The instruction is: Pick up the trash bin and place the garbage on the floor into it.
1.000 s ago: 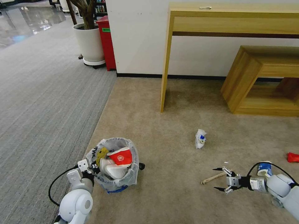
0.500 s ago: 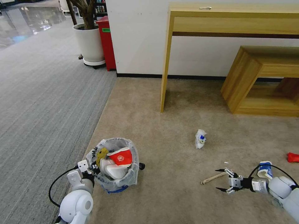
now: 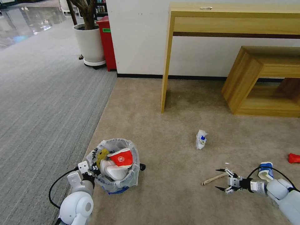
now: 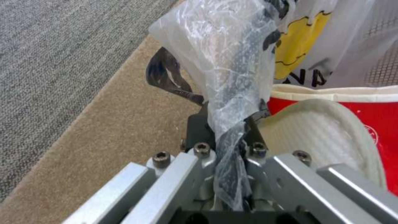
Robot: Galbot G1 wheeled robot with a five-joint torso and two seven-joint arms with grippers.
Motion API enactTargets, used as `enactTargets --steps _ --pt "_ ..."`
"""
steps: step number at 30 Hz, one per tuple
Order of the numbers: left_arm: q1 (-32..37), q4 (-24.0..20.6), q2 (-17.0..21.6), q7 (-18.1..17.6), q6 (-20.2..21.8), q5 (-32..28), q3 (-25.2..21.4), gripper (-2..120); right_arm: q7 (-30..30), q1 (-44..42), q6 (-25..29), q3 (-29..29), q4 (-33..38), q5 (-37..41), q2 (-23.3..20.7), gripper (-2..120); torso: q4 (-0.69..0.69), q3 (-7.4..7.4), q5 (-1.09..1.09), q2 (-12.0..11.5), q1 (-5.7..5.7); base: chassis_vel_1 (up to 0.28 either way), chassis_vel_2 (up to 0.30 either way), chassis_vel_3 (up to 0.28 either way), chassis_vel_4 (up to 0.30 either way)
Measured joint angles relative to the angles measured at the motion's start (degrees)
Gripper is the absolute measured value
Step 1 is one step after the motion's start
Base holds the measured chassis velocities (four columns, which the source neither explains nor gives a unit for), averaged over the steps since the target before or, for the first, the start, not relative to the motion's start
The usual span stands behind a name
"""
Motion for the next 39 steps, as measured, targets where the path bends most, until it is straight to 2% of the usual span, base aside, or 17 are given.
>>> enactTargets --steps 30,33,39 --pt "0.77 -1.31 0.92 -0.04 -0.02 -1.1 -0.04 0 1.58 4.25 0.28 0.27 -6.71 -1.49 4.96 87 -0.01 0.0 -0.01 -0.01 0.0 0.0 0.0 0.0 0.0" --pt "0.73 -1.32 0.91 -0.09 -0.01 -1.29 -0.08 0 -0.77 6.29 1.46 0.11 -8.57 -2.55 5.74 82 0.01 0.0 -0.01 -0.01 0.01 0.0 0.0 0.0 0.0" --pt "0.55 -1.18 0.55 -0.12 -0.01 -1.28 -0.1 0 -5.64 6.88 1.55 0.15 -9.03 -1.55 5.75 83 0.0 0.0 0.01 0.0 0.0 0.0 0.0 0.0 0.0"
